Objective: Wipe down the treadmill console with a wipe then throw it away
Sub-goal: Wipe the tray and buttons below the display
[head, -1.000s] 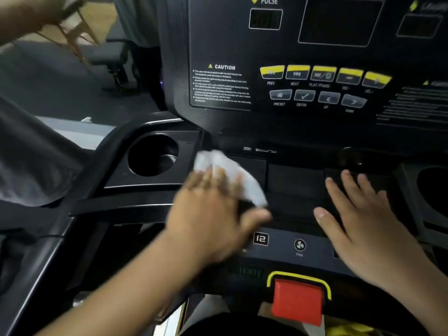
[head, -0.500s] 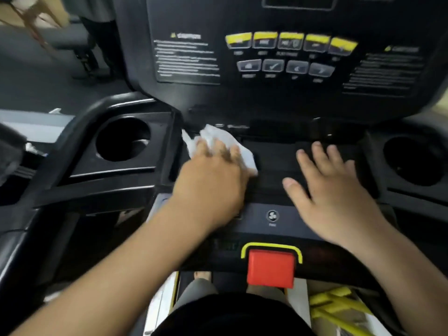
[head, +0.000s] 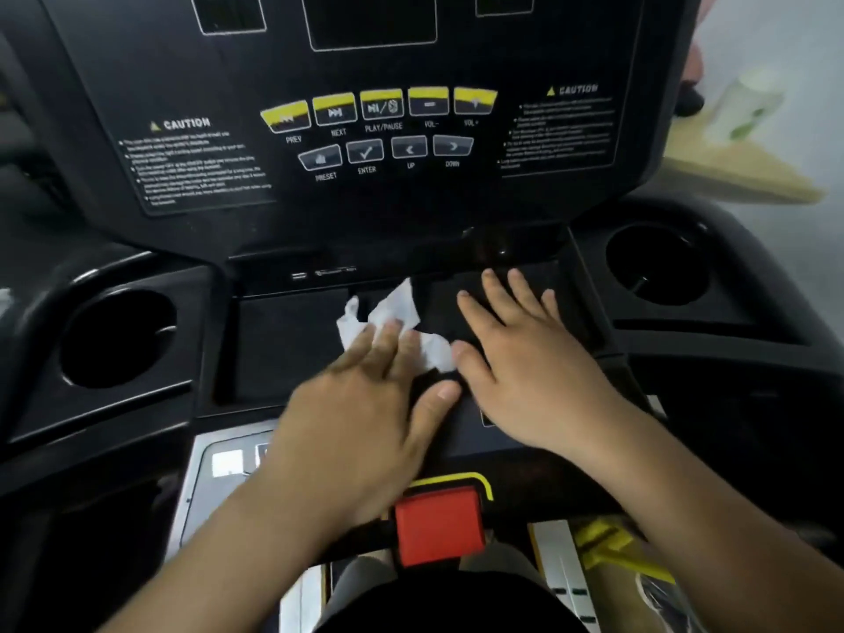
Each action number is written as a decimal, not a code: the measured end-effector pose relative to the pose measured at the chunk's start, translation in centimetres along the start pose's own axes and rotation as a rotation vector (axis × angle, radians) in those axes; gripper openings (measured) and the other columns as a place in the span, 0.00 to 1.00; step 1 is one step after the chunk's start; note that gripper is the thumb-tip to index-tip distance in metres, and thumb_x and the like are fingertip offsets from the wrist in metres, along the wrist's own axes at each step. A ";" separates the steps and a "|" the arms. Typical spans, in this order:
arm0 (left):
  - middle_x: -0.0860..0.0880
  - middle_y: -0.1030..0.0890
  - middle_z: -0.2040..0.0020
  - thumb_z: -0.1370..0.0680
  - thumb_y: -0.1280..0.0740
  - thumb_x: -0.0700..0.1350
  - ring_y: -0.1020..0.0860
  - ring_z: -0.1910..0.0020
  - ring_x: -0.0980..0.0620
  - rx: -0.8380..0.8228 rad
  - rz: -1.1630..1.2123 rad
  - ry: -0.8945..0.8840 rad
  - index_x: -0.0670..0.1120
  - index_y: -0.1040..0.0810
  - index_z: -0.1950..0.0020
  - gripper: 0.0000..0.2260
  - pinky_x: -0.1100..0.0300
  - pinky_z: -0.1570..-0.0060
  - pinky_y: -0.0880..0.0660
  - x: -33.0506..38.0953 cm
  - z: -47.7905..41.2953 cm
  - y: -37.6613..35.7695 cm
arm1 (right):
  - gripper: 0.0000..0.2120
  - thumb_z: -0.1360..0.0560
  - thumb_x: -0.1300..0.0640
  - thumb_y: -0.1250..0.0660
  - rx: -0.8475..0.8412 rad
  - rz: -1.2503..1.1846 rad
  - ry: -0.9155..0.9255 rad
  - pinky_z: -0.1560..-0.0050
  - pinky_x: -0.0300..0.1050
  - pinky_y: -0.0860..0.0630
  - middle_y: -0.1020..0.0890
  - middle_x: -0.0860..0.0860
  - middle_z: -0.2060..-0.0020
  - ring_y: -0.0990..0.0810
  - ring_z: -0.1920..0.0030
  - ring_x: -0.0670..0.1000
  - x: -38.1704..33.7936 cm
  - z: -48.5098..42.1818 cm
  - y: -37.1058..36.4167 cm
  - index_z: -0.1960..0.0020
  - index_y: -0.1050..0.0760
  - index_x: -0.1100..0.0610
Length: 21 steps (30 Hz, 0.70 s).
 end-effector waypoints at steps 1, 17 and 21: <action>0.49 0.42 0.20 0.27 0.71 0.68 0.45 0.21 0.52 0.009 0.003 0.021 0.49 0.43 0.20 0.42 0.56 0.30 0.35 -1.2 0.2 0.1 | 0.27 0.17 0.48 0.52 0.003 -0.053 0.010 0.23 0.56 0.61 0.55 0.54 0.21 0.62 0.22 0.54 0.2 0.0 0.3 0.21 0.51 0.52; 0.49 0.36 0.23 0.25 0.58 0.72 0.42 0.22 0.50 -0.049 0.086 -0.208 0.51 0.38 0.23 0.38 0.50 0.33 0.31 5.0 -2.0 0.6 | 0.19 0.18 0.56 0.45 0.062 -0.441 -0.018 0.37 0.26 0.37 0.30 0.42 0.29 0.29 0.32 0.43 4.0 0.6 3.4 0.29 0.30 0.45; 0.45 0.33 0.25 0.23 0.55 0.69 0.40 0.23 0.48 -0.018 0.088 -0.302 0.49 0.37 0.23 0.36 0.54 0.33 0.33 8.3 -4.0 0.2 | 0.20 0.17 0.50 0.46 0.121 -0.281 0.045 0.36 0.23 0.51 0.36 0.45 0.25 0.43 0.25 0.40 3.6 1.2 4.0 0.26 0.34 0.48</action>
Point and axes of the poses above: each hand's wrist, its own z-axis away from the middle knuckle, its own y-axis out of the back of the hand, x = y × z, the point moved 4 cm from there along -z, towards the middle knuckle
